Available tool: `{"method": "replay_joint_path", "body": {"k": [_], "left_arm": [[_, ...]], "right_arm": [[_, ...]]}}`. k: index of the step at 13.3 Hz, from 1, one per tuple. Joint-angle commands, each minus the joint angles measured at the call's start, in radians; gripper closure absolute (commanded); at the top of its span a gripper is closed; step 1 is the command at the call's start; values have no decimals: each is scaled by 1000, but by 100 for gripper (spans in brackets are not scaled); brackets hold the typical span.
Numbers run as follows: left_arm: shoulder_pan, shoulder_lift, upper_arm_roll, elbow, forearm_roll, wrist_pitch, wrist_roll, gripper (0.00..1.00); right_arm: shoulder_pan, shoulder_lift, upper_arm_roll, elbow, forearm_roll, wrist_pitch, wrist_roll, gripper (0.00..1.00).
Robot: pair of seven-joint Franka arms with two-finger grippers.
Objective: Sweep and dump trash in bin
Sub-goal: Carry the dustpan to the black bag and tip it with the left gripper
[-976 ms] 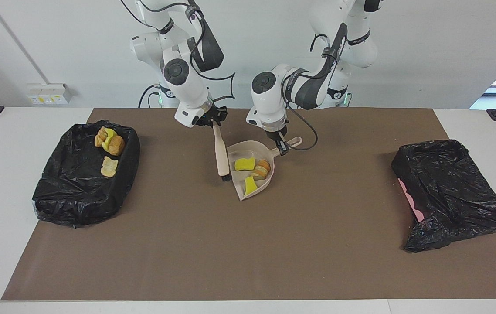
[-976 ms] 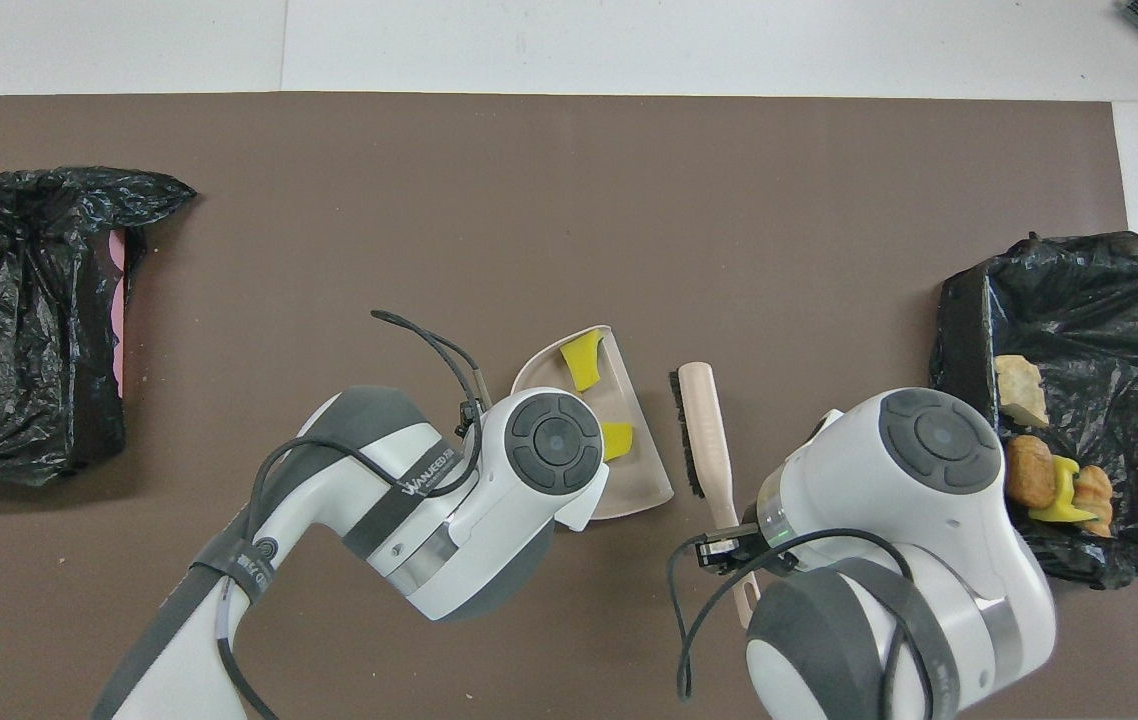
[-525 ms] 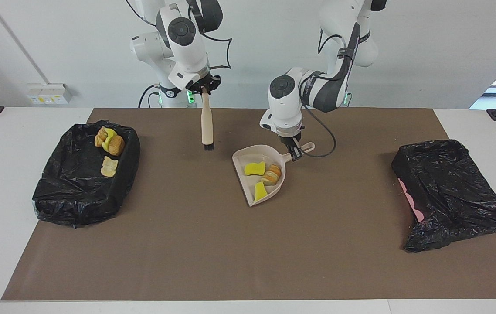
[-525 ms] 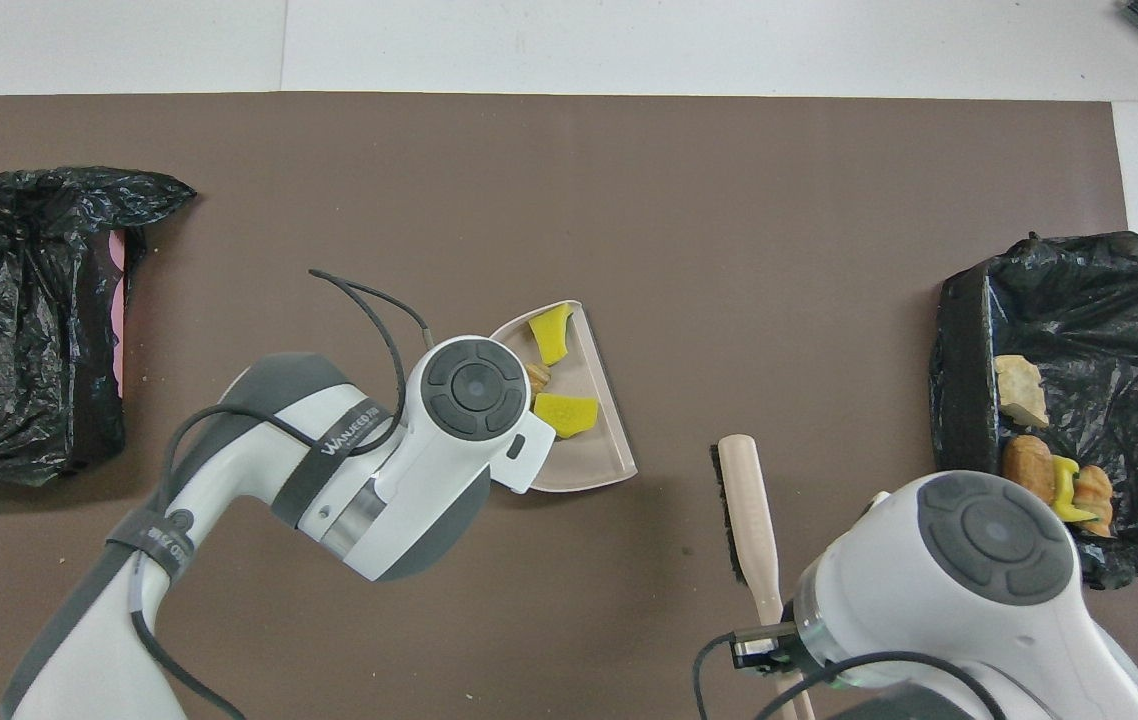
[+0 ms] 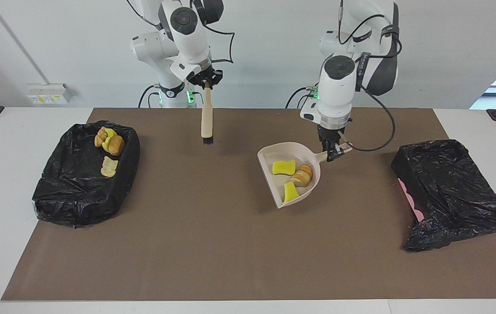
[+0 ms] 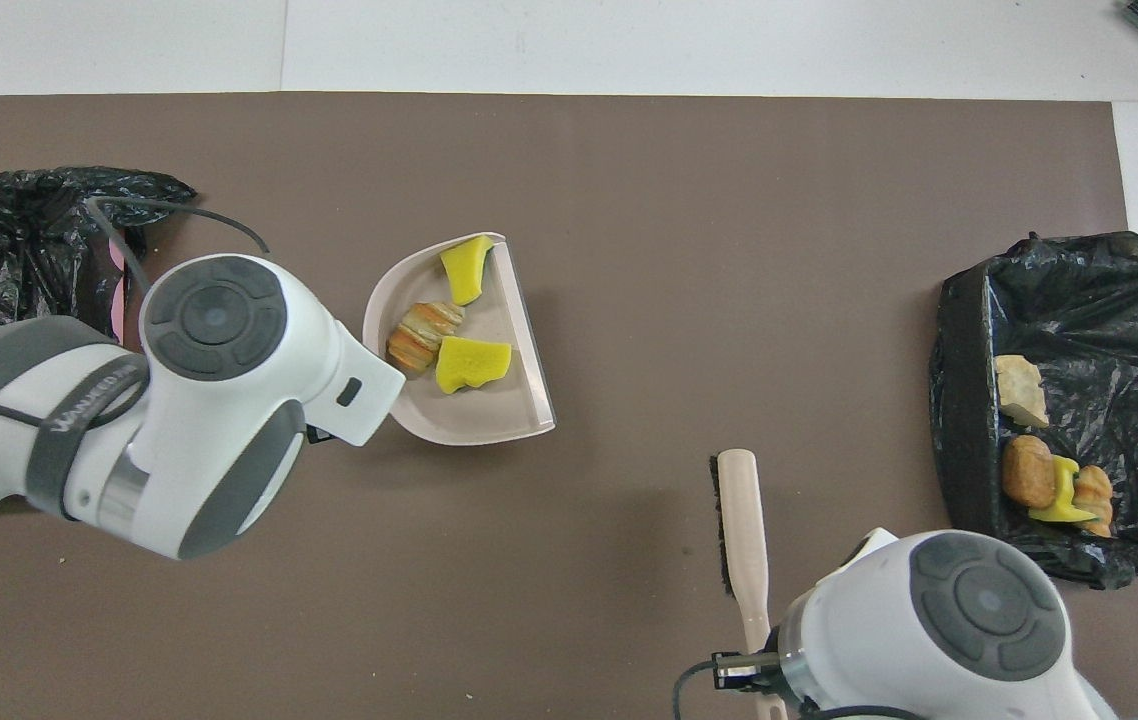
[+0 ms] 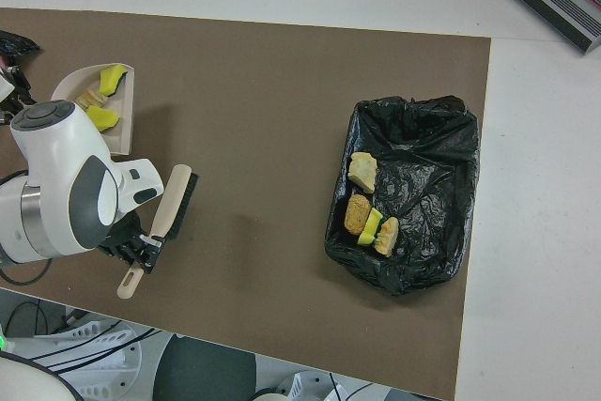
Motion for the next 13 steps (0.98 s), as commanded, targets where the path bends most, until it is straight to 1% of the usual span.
{"method": "replay_joint_path", "body": {"k": [1, 3, 4, 6, 7, 8, 11, 12, 13], "left_arm": [[125, -79, -11, -28, 14, -12, 138, 100], [223, -96, -9, -23, 14, -10, 180, 100], [269, -101, -9, -22, 14, -10, 182, 100], [366, -101, -9, -20, 10, -4, 180, 100], [409, -101, -7, -20, 6, 3, 179, 100], [455, -101, -7, -20, 3, 5, 179, 100], [591, -96, -7, -11, -19, 25, 179, 100], [630, -86, -7, 6, -28, 48, 191, 100], [665, -66, -7, 26, -28, 68, 249, 100]], "right_arm": [[92, 55, 11, -24, 59, 123, 117, 100], [169, 89, 11, -24, 69, 203, 182, 100], [204, 116, 11, -24, 73, 218, 208, 100], [285, 188, 11, -26, 73, 324, 287, 100], [324, 207, 11, -27, 73, 352, 314, 100], [336, 202, 11, -54, 73, 363, 315, 100], [375, 207, 12, -122, 63, 462, 328, 100], [390, 202, 12, -153, 49, 467, 328, 100], [393, 193, 12, -167, 28, 465, 329, 100]]}}
